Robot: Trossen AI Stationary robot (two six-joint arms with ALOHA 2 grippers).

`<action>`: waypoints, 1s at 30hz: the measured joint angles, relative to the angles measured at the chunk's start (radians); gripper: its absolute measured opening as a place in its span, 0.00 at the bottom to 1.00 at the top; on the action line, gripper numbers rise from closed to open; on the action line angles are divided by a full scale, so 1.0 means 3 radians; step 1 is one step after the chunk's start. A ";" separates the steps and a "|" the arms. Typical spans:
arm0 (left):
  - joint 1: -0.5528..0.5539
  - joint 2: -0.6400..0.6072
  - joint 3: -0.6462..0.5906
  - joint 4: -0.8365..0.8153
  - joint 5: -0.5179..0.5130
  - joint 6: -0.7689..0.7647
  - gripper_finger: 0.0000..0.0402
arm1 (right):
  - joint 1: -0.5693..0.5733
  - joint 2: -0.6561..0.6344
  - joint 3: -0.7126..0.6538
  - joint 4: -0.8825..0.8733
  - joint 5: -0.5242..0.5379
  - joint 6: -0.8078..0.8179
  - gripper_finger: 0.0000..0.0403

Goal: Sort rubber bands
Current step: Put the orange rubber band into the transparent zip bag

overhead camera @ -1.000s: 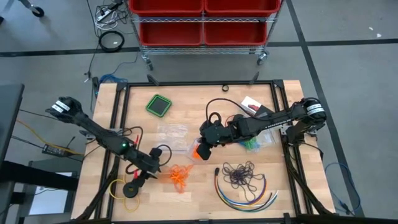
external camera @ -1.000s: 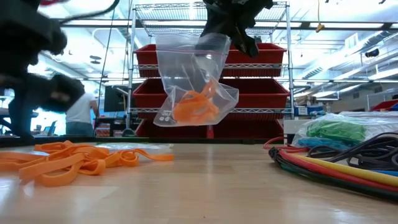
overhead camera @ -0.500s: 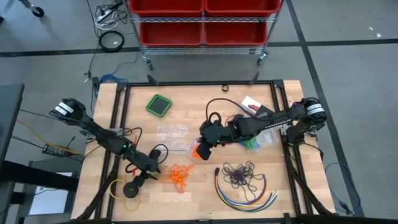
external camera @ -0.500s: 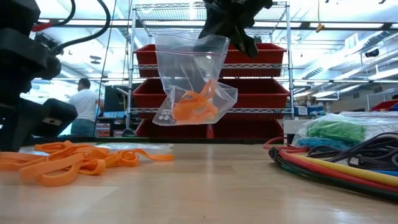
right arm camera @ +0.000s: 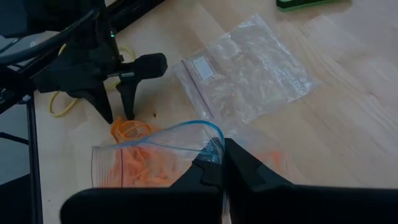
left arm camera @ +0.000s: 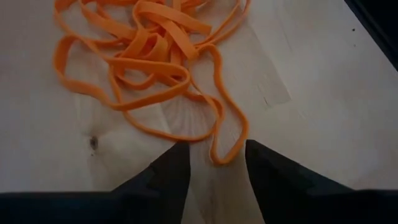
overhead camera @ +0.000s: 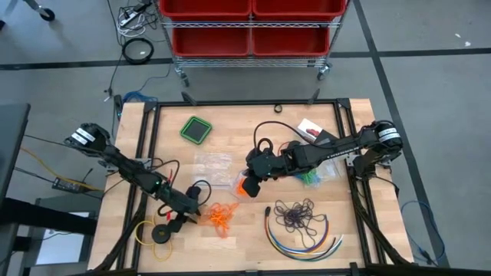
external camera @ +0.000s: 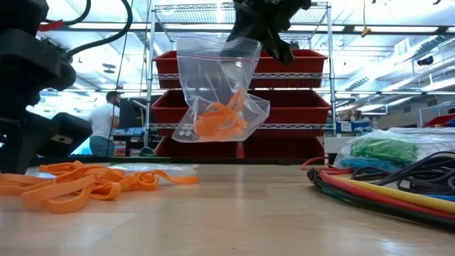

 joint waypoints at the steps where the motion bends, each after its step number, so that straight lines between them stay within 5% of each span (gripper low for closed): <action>1: 0.0000 0.0000 0.0000 -0.0004 -0.0008 -0.0010 0.41 | 0.0000 0.0000 0.0000 0.0001 0.0000 -0.0001 0.00; 10: 0.0005 0.0009 -0.0008 -0.0018 -0.0122 -0.0045 0.04 | 0.0000 0.0000 0.0000 0.0010 0.0000 -0.0006 0.00; 20: 0.0017 -0.0147 0.0160 -0.0144 0.0345 0.0285 0.01 | 0.0001 0.0000 0.0000 0.0010 -0.0001 -0.0008 0.00; 30: 0.0012 -0.0438 0.1437 -0.1937 0.0042 0.1164 0.00 | 0.0003 0.0000 0.0000 0.0013 -0.0003 -0.0020 0.00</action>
